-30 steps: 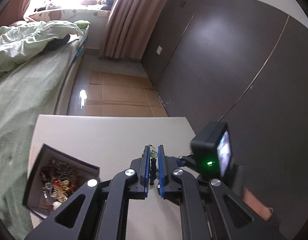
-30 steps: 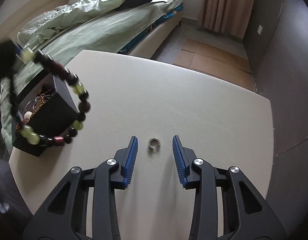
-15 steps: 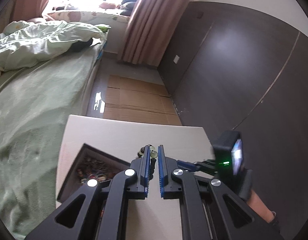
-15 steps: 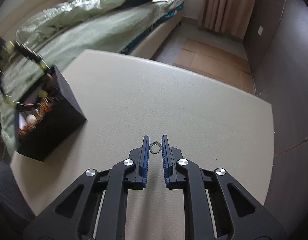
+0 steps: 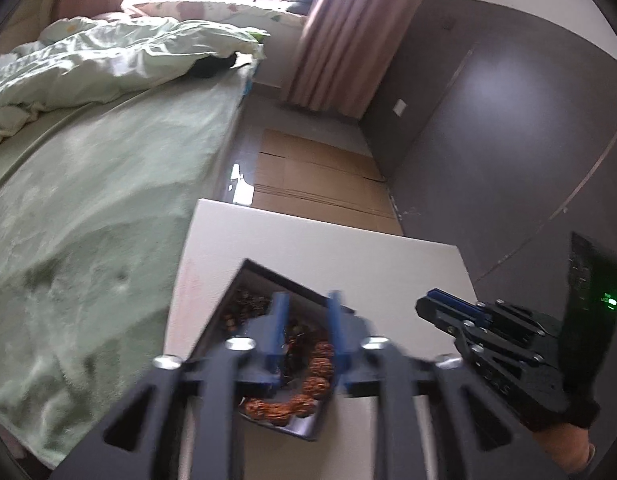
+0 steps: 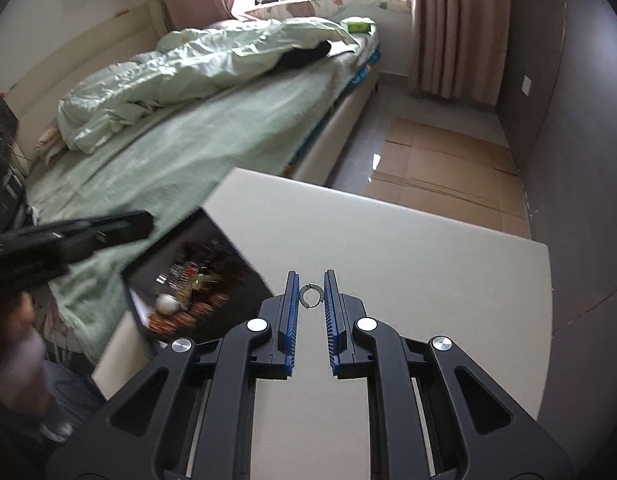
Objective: Organize jewelry
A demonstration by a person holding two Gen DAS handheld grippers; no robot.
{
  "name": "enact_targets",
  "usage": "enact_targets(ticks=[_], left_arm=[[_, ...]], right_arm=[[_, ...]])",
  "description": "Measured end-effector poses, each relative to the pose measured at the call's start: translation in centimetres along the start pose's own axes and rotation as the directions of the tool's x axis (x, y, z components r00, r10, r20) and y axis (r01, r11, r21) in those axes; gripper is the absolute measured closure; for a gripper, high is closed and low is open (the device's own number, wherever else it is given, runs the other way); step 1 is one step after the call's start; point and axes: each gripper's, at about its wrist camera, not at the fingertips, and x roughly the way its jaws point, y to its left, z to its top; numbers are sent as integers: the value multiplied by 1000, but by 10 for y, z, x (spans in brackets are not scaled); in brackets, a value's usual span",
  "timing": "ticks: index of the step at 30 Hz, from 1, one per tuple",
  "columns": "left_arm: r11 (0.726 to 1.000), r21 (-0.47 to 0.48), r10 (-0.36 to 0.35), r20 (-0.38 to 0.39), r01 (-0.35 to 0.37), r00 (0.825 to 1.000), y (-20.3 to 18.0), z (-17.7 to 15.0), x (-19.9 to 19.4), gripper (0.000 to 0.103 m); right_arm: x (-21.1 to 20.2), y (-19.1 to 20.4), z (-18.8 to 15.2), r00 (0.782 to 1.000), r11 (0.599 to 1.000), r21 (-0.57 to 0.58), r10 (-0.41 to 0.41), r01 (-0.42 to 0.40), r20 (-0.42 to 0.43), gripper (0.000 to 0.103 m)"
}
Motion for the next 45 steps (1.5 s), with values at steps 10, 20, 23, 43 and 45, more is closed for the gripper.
enact_targets(ticks=[10, 20, 23, 43, 45], left_arm=[[996, -30, 80, 46, -79, 996, 23, 3, -20, 48], [992, -38, 124, 62, -122, 990, 39, 3, -32, 24], [990, -60, 130, 69, -126, 989, 40, 6, -38, 14], [993, 14, 114, 164, -118, 980, -1, -39, -114, 9], [989, 45, 134, 176, -144, 975, -13, -46, -119, 9]], right_arm=[[3, 48, 14, 994, 994, -7, 109, -109, 21, 89], [12, 74, 14, 988, 988, -22, 154, -155, -28, 89], [12, 76, 14, 988, 989, 0, 146, -146, -60, 50], [-90, 16, -32, 1000, 969, 246, 24, -27, 18, 17], [-105, 10, -38, 999, 963, 269, 18, -28, 38, 11]])
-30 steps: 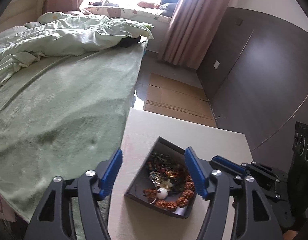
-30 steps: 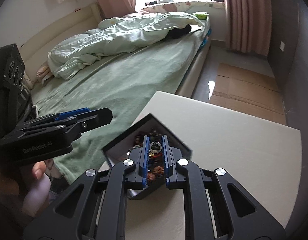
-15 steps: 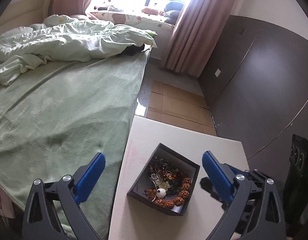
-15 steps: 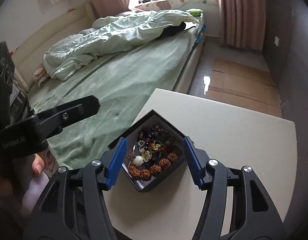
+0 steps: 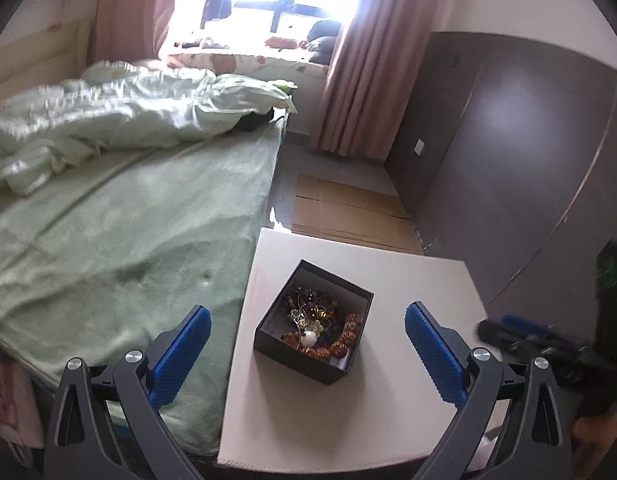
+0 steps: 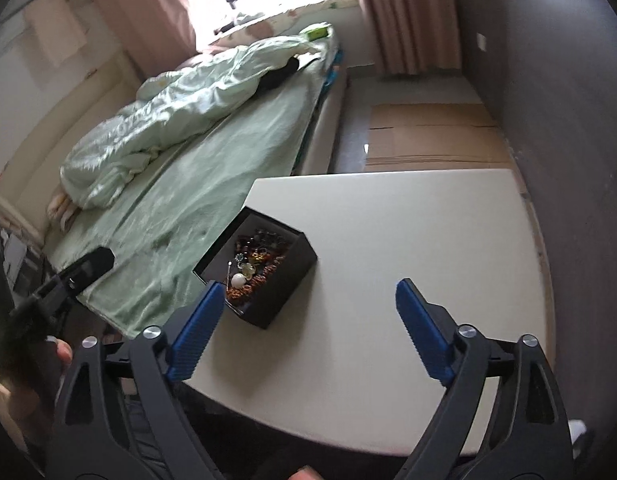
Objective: Organize jewelry
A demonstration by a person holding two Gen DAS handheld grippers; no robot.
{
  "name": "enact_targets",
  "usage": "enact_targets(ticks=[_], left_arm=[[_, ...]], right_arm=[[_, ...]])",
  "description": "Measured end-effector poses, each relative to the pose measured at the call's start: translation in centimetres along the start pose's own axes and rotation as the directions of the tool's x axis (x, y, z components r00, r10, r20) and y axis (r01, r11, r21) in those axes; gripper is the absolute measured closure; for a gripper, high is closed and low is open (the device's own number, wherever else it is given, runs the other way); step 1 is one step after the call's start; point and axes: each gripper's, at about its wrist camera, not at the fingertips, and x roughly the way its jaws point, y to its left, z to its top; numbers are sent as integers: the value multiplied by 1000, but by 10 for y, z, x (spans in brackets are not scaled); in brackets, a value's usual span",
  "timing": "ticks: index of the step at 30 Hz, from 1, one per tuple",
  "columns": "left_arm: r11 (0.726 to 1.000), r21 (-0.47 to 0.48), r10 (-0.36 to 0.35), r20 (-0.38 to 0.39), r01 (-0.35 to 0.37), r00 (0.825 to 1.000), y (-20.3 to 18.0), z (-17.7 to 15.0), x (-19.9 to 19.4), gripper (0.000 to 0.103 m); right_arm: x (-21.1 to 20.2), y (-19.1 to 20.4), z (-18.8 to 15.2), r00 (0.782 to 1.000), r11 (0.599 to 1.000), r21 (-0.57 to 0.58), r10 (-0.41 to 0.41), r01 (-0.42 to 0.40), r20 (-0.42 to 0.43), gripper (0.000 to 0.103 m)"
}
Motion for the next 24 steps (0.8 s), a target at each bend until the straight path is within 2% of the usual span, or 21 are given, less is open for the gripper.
enact_targets(ticks=[3, 15, 18, 24], left_arm=[[1000, 31, -1, 8, 1, 1000, -13, -9, -13, 9], [996, 84, -38, 53, 34, 998, -42, -38, -80, 9], [995, 99, -31, 65, 24, 997, -45, -43, -92, 9], [992, 127, -14, 103, 1, 995, -48, -55, -111, 9]], right_arm=[[-28, -3, -8, 998, 1000, -5, -12, 12, 61, 5], [-97, -12, -47, 993, 998, 19, -56, 54, 105, 5], [-110, -5, -57, 991, 997, -2, -80, 81, 111, 5], [-120, 6, -78, 989, 996, -20, -78, 82, 128, 5]])
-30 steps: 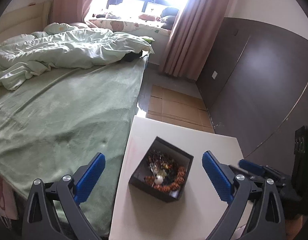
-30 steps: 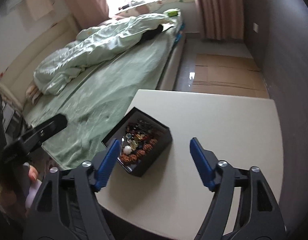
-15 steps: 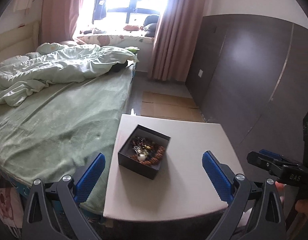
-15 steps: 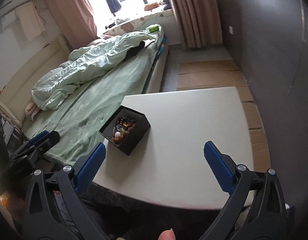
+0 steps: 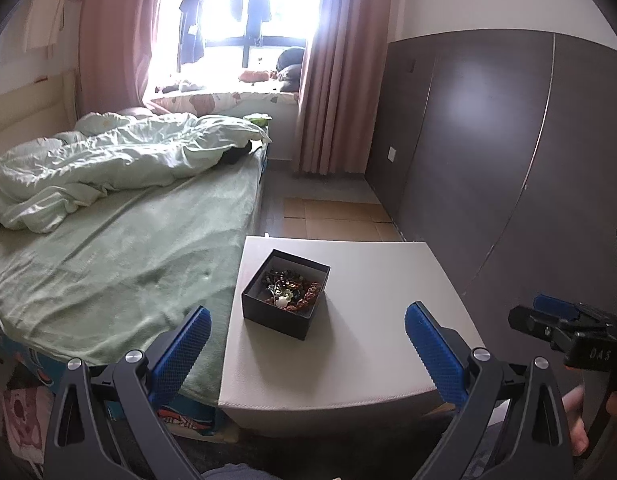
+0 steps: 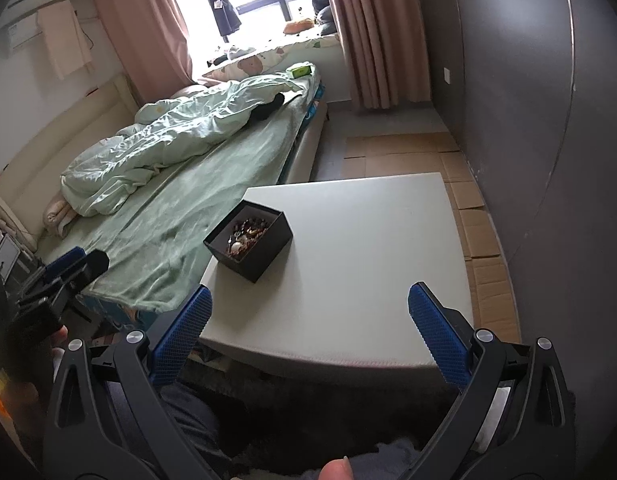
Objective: Organize jewelry
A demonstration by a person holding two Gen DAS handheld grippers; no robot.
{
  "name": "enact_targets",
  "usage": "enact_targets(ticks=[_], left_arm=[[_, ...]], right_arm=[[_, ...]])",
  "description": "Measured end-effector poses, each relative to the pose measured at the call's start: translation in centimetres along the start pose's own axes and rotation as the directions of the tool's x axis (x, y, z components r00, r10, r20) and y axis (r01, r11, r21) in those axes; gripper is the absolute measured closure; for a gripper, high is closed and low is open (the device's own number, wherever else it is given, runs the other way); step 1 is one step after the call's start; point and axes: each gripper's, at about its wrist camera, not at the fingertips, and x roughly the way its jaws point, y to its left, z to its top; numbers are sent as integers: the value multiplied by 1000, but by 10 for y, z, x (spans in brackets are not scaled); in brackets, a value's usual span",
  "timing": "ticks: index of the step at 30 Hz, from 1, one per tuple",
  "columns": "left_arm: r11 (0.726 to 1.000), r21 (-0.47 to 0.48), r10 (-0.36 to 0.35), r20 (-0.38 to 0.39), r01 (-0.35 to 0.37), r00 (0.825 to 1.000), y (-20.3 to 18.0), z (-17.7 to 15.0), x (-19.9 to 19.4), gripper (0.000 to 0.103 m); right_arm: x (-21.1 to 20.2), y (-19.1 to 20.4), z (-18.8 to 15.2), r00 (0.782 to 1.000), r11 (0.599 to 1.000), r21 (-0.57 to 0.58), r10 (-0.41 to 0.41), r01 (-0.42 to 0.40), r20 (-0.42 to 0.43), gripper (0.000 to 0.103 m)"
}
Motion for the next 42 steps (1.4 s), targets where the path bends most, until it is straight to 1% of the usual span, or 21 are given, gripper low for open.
enact_targets(ticks=[3, 6, 9, 12, 13, 15, 18, 21, 25, 31, 35, 42], left_arm=[[1000, 5, 0, 17, 0, 1000, 0, -7, -6, 9], [1000, 10, 5, 32, -5, 999, -1, -15, -11, 9], [1000, 20, 5, 43, -6, 999, -2, -21, -12, 9], [999, 39, 27, 59, -29, 998, -5, -29, -12, 9], [999, 32, 35, 73, -38, 997, -4, -32, -12, 9], [999, 20, 34, 76, -35, 997, -1, -36, -10, 9], [999, 8, 40, 98, -41, 994, 3, -38, -12, 9], [999, -4, 37, 105, -37, 994, 6, -39, -10, 9], [999, -21, 43, 111, -40, 993, 9, -39, -9, 9], [998, 7, 56, 115, -57, 992, 4, -39, -8, 9], [998, 26, 60, 114, -63, 992, 0, -40, -6, 9], [997, 28, 63, 118, -67, 991, 0, -41, -7, 9]], right_arm=[[-4, 0, -10, 1000, 1000, -5, -14, 14, 6, 5], [-8, -1, -20, 1000, 1000, -1, 11, -11, 21, 5], [-10, 1, -29, 1000, 1000, -21, -11, 11, 27, 5], [-9, 1, -36, 999, 1000, -17, -8, 9, 34, 5], [-9, 1, -36, 999, 1000, -13, -13, 13, 40, 5], [-11, 2, -37, 998, 1000, -17, -22, 23, 64, 5], [-9, 4, -38, 998, 999, -24, -22, 23, 67, 5], [-14, 0, -41, 995, 1000, -13, -7, 8, 98, 5], [-12, -5, -39, 995, 1000, 6, -7, 6, 96, 5], [-9, -4, -38, 995, 1000, -11, -25, 26, 95, 5], [-9, -6, -38, 995, 1000, -1, -26, 27, 96, 5], [-11, -9, -40, 996, 1000, 13, -18, 17, 91, 5]])
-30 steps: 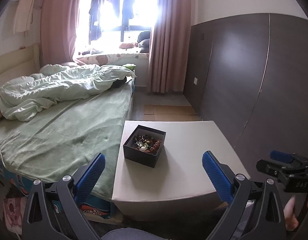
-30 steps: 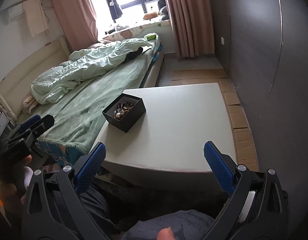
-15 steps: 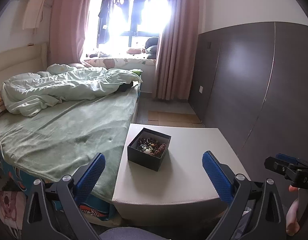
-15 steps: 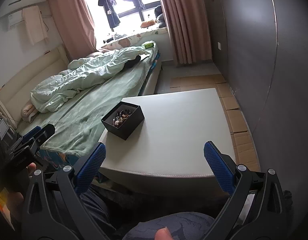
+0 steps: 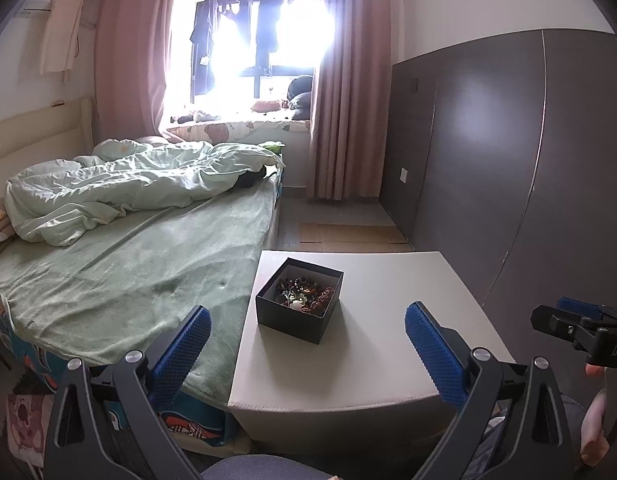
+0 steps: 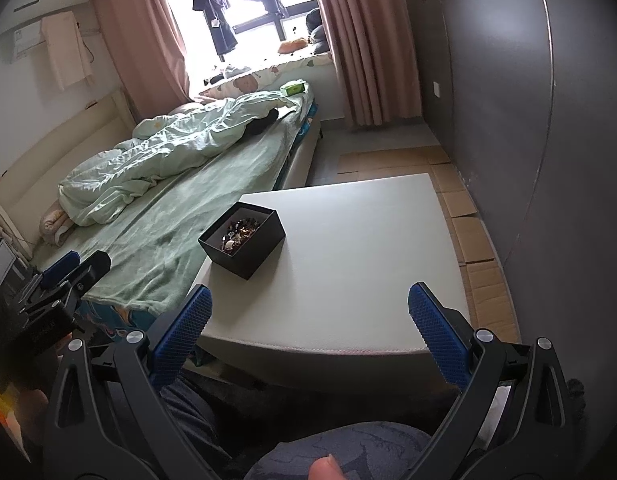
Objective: Organize jewelry
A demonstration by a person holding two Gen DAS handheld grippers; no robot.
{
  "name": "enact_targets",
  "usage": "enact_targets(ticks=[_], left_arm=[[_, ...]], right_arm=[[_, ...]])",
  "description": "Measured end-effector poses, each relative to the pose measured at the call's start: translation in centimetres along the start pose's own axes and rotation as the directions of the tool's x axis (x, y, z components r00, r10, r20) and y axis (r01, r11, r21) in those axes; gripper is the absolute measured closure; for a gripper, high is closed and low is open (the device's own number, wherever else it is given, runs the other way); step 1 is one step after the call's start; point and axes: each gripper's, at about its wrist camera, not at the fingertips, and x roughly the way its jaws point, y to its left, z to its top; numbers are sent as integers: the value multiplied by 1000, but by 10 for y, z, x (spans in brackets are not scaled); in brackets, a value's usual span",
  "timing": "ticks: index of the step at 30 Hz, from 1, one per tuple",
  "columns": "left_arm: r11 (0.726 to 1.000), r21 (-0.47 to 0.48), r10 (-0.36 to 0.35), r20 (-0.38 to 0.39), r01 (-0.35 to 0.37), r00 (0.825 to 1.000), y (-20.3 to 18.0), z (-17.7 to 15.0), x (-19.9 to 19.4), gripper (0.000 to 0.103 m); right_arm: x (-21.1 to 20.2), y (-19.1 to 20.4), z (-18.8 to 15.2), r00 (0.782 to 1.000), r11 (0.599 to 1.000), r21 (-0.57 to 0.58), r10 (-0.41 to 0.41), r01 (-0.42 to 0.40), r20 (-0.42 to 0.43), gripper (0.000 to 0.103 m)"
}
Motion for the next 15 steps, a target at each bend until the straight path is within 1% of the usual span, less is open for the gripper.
enact_targets(ticks=[13, 15], left_arm=[[1000, 11, 11, 2, -11, 1000, -2, -1, -2, 9], [1000, 12, 20, 11, -20, 1000, -3, -1, -4, 9]], right_arm=[[0, -4, -1, 1000, 1000, 11, -4, 4, 0, 5], [1, -4, -1, 1000, 1000, 9, -5, 5, 0, 5]])
